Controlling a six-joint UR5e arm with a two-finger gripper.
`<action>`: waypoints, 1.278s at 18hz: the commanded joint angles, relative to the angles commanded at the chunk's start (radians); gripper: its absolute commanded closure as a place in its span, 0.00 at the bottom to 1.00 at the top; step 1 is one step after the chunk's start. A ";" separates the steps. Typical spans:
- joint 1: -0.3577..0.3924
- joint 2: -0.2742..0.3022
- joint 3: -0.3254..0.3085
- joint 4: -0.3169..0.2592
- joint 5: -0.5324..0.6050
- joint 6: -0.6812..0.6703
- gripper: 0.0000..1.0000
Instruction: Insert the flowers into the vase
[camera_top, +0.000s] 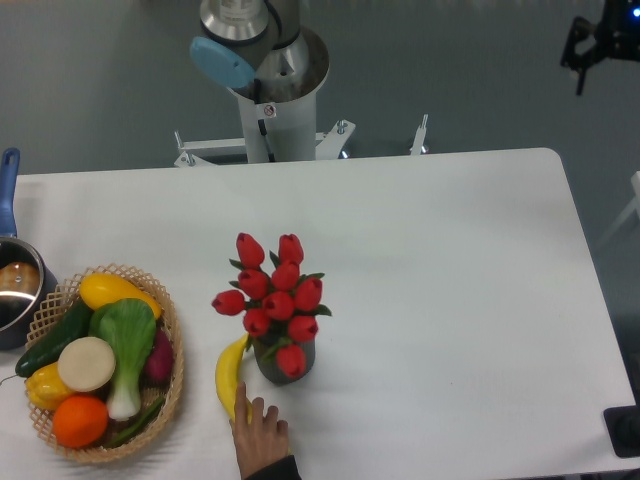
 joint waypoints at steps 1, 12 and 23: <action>-0.017 0.000 0.002 0.000 0.006 -0.028 0.00; -0.069 -0.054 -0.006 0.041 0.034 -0.034 0.00; -0.072 -0.067 -0.015 0.072 0.107 -0.031 0.00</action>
